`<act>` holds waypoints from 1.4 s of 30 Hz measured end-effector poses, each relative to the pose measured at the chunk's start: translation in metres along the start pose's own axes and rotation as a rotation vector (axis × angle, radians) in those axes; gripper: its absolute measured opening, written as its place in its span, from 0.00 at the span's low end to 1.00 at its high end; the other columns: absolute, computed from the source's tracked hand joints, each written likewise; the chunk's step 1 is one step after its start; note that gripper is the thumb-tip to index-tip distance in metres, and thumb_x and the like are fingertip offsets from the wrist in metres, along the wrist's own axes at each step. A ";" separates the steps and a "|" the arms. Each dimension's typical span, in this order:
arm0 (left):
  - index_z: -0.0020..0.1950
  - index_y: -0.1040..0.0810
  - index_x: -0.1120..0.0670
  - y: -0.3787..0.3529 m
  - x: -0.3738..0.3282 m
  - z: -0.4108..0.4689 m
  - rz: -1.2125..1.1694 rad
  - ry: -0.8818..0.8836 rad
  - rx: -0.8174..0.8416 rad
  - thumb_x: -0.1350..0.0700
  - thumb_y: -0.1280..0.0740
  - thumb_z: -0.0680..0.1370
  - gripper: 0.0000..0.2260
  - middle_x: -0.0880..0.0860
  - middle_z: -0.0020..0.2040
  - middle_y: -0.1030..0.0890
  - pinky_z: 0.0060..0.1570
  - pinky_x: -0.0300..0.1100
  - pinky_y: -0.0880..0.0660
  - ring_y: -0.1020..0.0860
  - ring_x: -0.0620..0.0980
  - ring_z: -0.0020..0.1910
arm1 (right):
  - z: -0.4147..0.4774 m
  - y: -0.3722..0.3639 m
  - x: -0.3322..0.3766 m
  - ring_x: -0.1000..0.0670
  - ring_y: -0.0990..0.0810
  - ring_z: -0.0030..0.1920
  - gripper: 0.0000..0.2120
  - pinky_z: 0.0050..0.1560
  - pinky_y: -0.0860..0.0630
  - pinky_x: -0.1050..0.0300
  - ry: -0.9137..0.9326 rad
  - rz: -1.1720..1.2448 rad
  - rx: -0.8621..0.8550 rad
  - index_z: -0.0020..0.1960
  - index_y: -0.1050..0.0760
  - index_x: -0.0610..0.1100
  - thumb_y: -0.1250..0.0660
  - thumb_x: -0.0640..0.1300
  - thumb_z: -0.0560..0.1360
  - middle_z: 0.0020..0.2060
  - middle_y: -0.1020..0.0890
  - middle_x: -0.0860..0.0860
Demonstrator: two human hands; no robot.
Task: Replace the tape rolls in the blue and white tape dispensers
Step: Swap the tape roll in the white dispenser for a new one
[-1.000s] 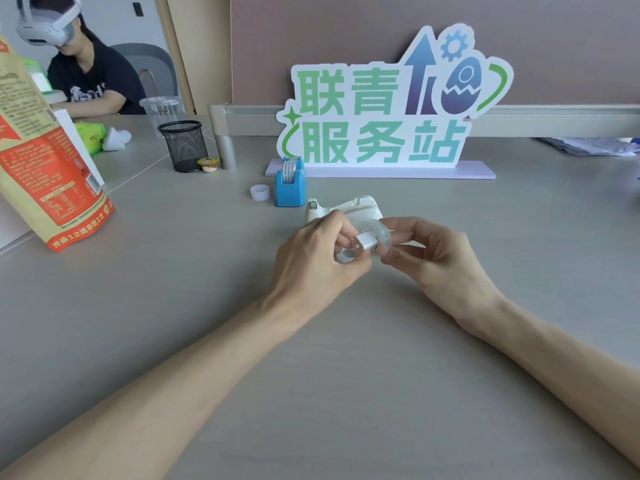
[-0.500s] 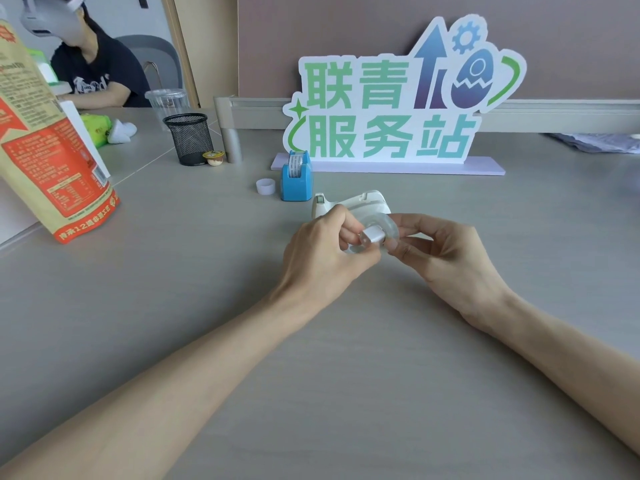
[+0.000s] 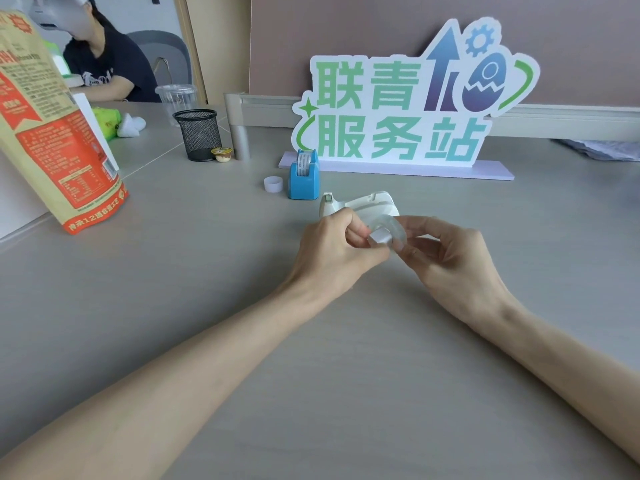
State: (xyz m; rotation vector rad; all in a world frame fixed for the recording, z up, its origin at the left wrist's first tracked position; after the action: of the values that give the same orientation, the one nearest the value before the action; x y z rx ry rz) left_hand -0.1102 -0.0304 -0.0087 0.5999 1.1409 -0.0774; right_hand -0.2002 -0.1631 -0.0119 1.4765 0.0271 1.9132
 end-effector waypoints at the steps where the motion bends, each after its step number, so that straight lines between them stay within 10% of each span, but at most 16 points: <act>1: 0.41 0.22 0.55 0.000 0.000 0.000 -0.021 0.012 0.009 0.55 0.25 0.67 0.09 0.47 0.33 0.20 0.20 0.39 0.25 0.26 0.40 0.26 | 0.000 0.000 0.000 0.59 0.16 0.51 0.12 0.57 0.21 0.57 0.002 -0.006 0.000 0.59 0.20 0.48 0.31 0.43 0.76 0.52 0.16 0.52; 20: 0.42 0.22 0.53 -0.003 0.005 0.004 -0.157 0.171 0.036 0.53 0.26 0.68 0.08 0.46 0.35 0.20 0.23 0.37 0.26 0.22 0.37 0.32 | 0.001 -0.001 -0.002 0.58 0.16 0.52 0.12 0.58 0.21 0.49 -0.001 -0.017 0.005 0.59 0.20 0.49 0.30 0.43 0.76 0.52 0.16 0.53; 30: 0.45 0.21 0.52 -0.002 0.000 0.001 -0.069 -0.029 0.037 0.54 0.28 0.71 0.05 0.45 0.37 0.22 0.23 0.44 0.22 0.23 0.44 0.37 | 0.001 0.002 0.001 0.59 0.16 0.51 0.08 0.55 0.22 0.63 -0.023 0.196 0.011 0.54 0.19 0.46 0.30 0.39 0.76 0.50 0.14 0.55; 37: 0.45 0.23 0.54 -0.001 0.000 0.002 0.524 -0.535 -0.178 0.50 0.32 0.73 0.07 0.48 0.40 0.18 0.32 0.48 0.24 0.22 0.54 0.37 | 0.004 0.002 -0.006 0.50 0.15 0.54 0.10 0.61 0.22 0.54 -0.112 0.385 0.052 0.57 0.21 0.40 0.32 0.36 0.76 0.52 0.14 0.47; 42: 0.50 0.24 0.52 -0.001 0.002 0.002 0.486 -0.510 -0.180 0.51 0.33 0.74 0.07 0.48 0.42 0.18 0.33 0.49 0.24 0.21 0.56 0.37 | 0.004 0.002 -0.009 0.49 0.16 0.55 0.11 0.61 0.22 0.54 -0.147 0.456 0.046 0.58 0.22 0.39 0.32 0.36 0.76 0.51 0.14 0.46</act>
State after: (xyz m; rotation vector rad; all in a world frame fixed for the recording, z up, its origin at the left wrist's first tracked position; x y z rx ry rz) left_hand -0.1080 -0.0321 -0.0106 0.6351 0.4830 0.2748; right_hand -0.1969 -0.1715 -0.0170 1.7645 -0.3643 2.1572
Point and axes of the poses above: each hand's wrist, its own z-axis towards the middle knuckle, its own y-axis out of the back of the hand, x = y × z, the point moved 3 cm from there along z, towards the middle knuckle
